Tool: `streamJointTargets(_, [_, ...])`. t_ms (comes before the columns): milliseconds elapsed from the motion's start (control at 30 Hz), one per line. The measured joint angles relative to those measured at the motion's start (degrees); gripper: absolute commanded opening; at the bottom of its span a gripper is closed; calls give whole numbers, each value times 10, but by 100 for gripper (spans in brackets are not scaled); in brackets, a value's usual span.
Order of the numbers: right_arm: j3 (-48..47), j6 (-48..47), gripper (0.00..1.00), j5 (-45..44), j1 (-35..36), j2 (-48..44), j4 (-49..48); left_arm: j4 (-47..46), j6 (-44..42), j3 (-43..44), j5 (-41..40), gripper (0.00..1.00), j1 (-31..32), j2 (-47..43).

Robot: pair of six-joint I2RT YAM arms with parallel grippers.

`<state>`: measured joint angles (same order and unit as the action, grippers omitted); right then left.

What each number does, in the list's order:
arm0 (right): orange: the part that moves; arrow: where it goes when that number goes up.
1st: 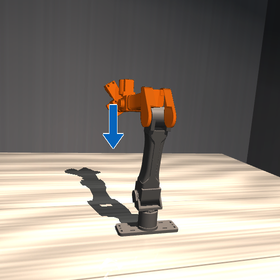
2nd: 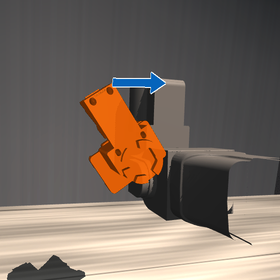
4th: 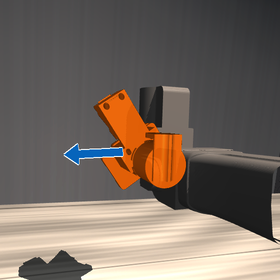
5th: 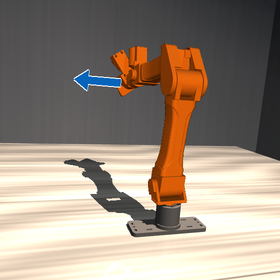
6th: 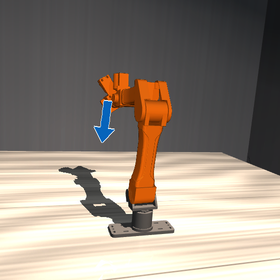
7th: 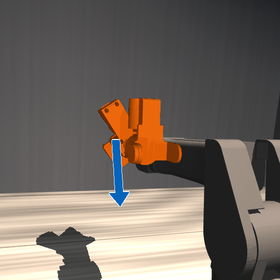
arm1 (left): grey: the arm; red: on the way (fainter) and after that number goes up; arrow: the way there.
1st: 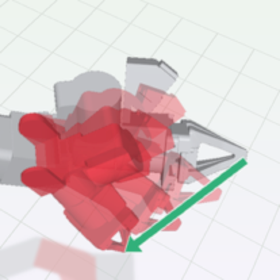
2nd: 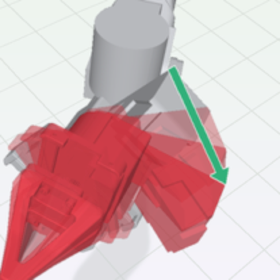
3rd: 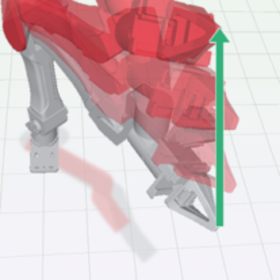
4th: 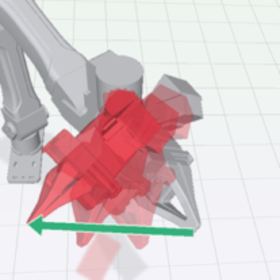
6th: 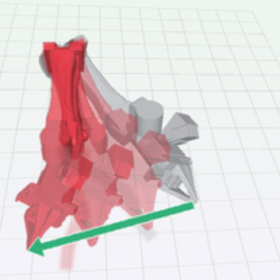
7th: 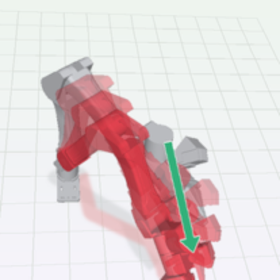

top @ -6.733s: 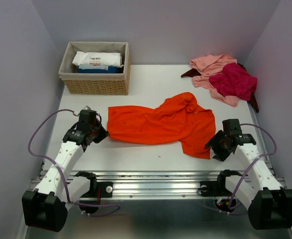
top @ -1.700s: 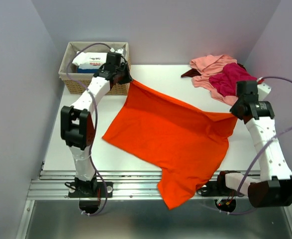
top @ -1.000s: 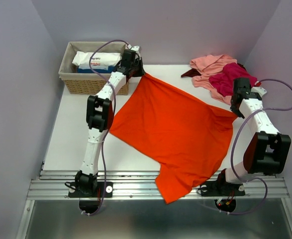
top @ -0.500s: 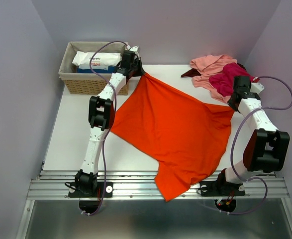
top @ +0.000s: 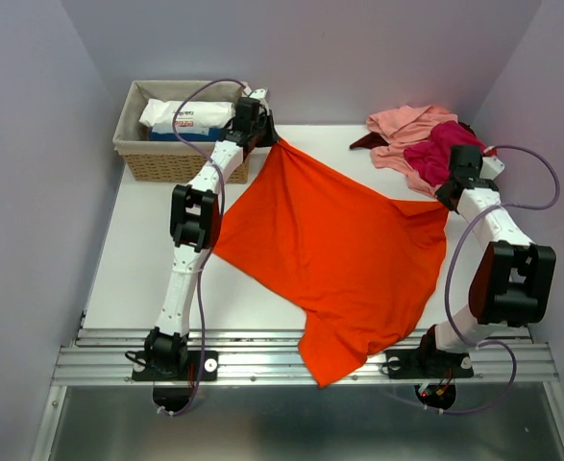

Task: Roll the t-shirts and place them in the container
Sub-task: Flatten out the T-shirt at the center of the board, then fold the T-shirt at the center of the board.

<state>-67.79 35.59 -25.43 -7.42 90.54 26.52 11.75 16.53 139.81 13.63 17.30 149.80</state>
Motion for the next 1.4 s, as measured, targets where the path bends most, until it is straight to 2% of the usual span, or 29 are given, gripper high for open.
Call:
streamJointTargets(400, [58,7,1,35,0,-122,23,-12,-13,-76,14,0,-1,-52])
streamJointTargets(1400, [96,14,1,58,0,-148,39,11,-82,-110,-10,0,15,-103])
